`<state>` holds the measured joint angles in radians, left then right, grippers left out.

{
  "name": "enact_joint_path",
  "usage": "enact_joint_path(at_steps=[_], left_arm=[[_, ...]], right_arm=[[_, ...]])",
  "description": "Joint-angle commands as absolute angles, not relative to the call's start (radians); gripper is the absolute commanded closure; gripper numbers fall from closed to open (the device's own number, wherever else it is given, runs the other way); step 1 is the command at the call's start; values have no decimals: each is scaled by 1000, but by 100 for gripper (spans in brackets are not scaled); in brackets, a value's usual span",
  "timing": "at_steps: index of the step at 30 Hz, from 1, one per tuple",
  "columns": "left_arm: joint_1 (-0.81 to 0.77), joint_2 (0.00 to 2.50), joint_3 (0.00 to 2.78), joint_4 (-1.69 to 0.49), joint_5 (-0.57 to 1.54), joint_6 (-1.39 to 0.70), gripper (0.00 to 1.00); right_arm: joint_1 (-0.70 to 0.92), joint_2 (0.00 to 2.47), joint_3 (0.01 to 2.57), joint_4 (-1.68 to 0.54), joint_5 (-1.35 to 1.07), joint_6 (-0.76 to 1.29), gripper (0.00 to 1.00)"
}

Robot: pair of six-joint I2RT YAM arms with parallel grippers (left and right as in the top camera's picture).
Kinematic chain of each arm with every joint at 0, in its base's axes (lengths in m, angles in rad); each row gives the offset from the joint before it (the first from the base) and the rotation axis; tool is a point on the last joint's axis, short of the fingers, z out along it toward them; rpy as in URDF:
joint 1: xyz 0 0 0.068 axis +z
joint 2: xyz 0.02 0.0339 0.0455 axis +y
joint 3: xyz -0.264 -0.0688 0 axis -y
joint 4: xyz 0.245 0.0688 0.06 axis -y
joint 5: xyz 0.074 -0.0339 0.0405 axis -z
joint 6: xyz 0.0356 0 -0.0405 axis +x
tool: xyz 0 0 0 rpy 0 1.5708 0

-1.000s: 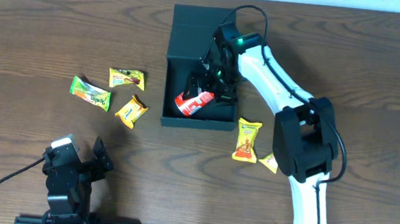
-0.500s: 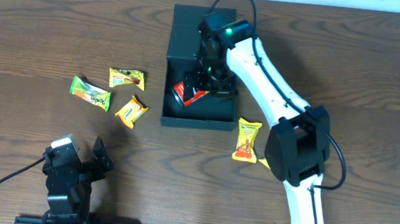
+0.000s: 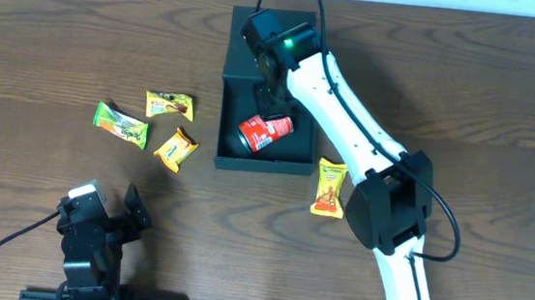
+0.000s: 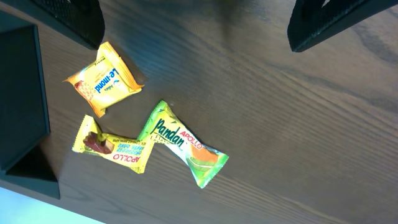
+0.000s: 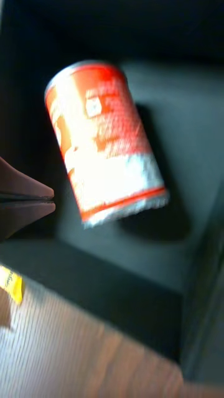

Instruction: Pack container

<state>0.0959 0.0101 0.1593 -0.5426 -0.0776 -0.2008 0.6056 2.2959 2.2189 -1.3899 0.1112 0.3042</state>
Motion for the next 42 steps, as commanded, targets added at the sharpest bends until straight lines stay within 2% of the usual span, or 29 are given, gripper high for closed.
enact_joint_path(at_steps=[1, 15, 37, 42], left_arm=[[93, 4, 146, -542, -77, -179, 5], [93, 4, 146, -542, -77, -179, 5], [93, 4, 146, -542, -77, -179, 5], [93, 4, 146, -542, -77, -179, 5]], right_arm=[[601, 2295, 2236, -1389, 160, 311, 99], [629, 2297, 2071, -1305, -66, 142, 98], [696, 2297, 1922, -1166, -72, 118, 99], [693, 2289, 1970, -1219, -68, 114, 98]])
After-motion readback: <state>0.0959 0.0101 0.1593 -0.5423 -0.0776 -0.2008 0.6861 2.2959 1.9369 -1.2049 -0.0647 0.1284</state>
